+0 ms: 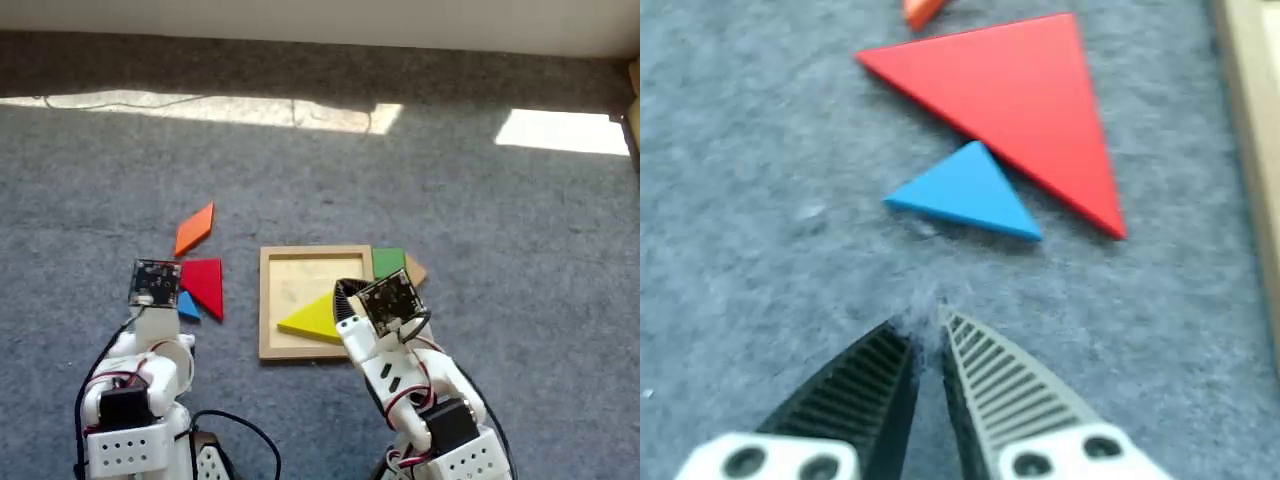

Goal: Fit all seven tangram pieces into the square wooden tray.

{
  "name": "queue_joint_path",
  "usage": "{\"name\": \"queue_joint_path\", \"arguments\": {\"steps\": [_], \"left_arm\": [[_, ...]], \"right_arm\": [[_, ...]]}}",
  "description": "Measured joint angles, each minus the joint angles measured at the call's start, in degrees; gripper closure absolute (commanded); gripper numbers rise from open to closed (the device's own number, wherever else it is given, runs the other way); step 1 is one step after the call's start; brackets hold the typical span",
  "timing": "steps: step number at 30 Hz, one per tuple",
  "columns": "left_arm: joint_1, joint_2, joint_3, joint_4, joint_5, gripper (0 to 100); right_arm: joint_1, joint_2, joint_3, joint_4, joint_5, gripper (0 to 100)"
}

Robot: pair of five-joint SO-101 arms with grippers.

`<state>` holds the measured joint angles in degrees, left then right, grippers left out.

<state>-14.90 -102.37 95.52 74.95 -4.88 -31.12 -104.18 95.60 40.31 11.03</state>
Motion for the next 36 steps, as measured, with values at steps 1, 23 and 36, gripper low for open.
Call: {"name": "queue_joint_path", "arguments": {"steps": [1,23,36], "left_arm": [[-3.08,0.0,0.0,-0.35,0.0,99],[-8.53,0.0,-22.59,1.05,-14.51,91],[0.09,39.65,-48.97,8.62,-13.19,74]], "right_arm": [[-0.35,0.0,0.0,0.0,0.0,99.3],[2.55,12.4,0.0,0.09,0.0,99.3],[14.59,12.48,0.0,0.09,0.0,99.0]]}}
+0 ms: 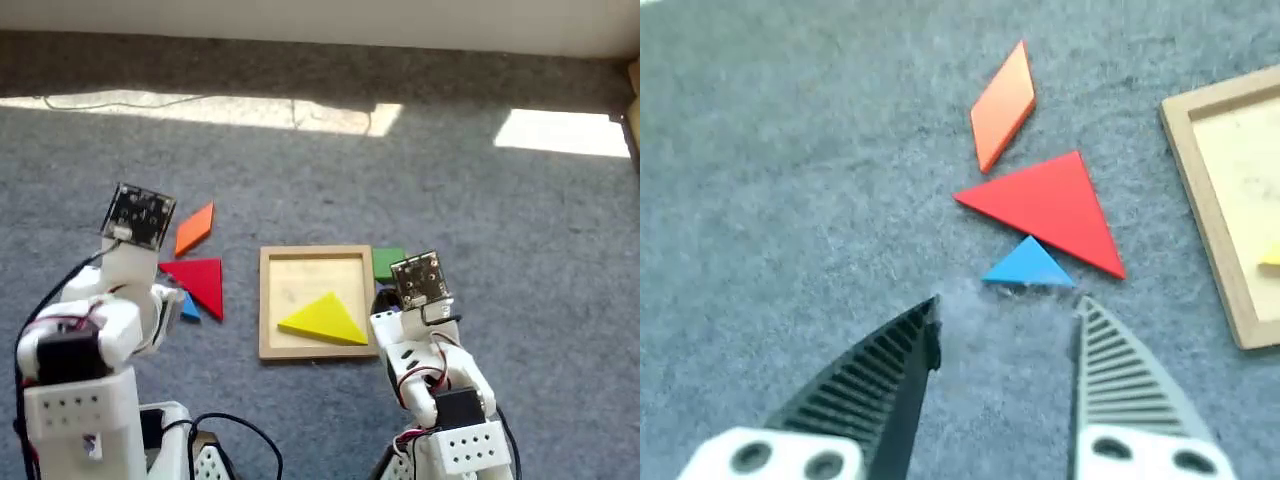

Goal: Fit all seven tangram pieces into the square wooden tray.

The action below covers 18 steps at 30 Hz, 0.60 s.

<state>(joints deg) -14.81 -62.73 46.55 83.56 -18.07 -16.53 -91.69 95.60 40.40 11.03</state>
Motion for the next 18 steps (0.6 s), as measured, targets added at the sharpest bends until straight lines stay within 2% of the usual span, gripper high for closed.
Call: {"name": "queue_joint_path", "arguments": {"steps": [10,13,18], "left_arm": [[5.19,37.98,-9.85,-0.62,22.95,71],[6.95,45.71,-10.99,-3.78,29.27,71],[7.65,55.47,-11.34,-10.81,35.78,71]], "right_arm": [[0.0,0.18,0.0,0.0,0.0,99.0],[0.0,0.18,0.0,0.0,0.0,99.0],[0.0,0.18,0.0,0.0,0.0,99.0]]}}
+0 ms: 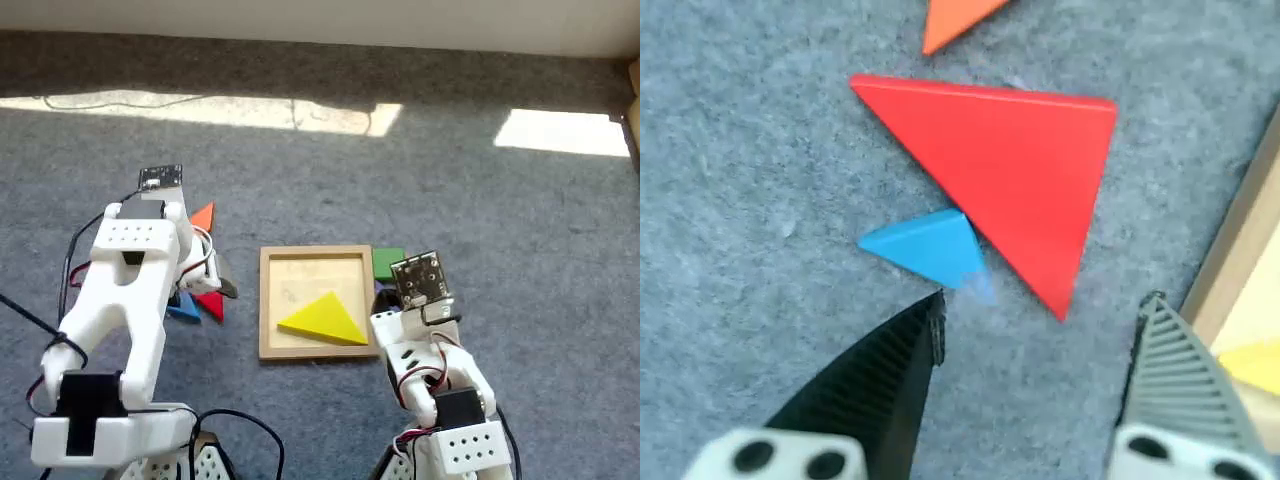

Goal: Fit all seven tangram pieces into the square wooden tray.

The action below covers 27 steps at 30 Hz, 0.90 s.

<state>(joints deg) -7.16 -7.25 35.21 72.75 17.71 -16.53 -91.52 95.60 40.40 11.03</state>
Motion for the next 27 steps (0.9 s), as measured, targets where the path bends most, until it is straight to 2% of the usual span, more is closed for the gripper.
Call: {"name": "queue_joint_path", "arguments": {"steps": [5,9,14,20,27], "left_arm": [[0.0,5.8,0.0,-6.07,3.87,71],[0.0,7.82,-2.11,-7.65,6.68,71],[-1.05,12.22,-5.36,-7.74,11.34,71],[-3.78,21.19,-12.13,-7.38,12.13,71],[-4.22,27.52,-20.66,-1.41,12.13,71]], "right_arm": [[0.0,0.0,0.0,0.0,0.0,99.0],[0.0,0.0,0.0,0.0,0.0,99.0],[0.0,0.0,0.0,0.0,0.0,99.0],[0.0,0.0,0.0,0.0,0.0,99.0],[0.0,0.0,0.0,0.0,0.0,99.0]]}}
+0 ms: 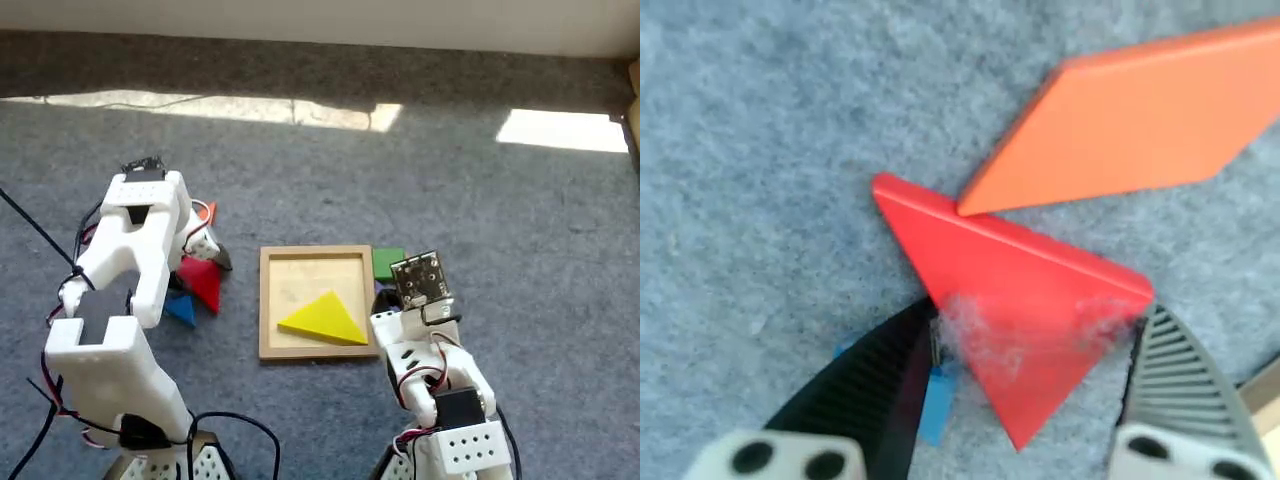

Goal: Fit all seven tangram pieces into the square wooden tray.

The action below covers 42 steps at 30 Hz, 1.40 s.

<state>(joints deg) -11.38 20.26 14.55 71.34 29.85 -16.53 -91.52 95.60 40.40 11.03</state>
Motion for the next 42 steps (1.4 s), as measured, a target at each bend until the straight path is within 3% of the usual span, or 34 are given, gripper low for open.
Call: {"name": "queue_joint_path", "arguments": {"steps": [21,33,42], "left_arm": [[-0.88,2.02,-8.7,5.63,0.26,67],[-0.62,2.02,-6.07,5.71,0.26,67],[-0.09,2.02,-5.8,3.69,0.09,84]], "right_arm": [[0.0,0.0,0.0,0.0,0.0,99.0],[0.0,0.0,0.0,0.0,0.0,99.0],[0.0,0.0,0.0,0.0,0.0,99.0]]}}
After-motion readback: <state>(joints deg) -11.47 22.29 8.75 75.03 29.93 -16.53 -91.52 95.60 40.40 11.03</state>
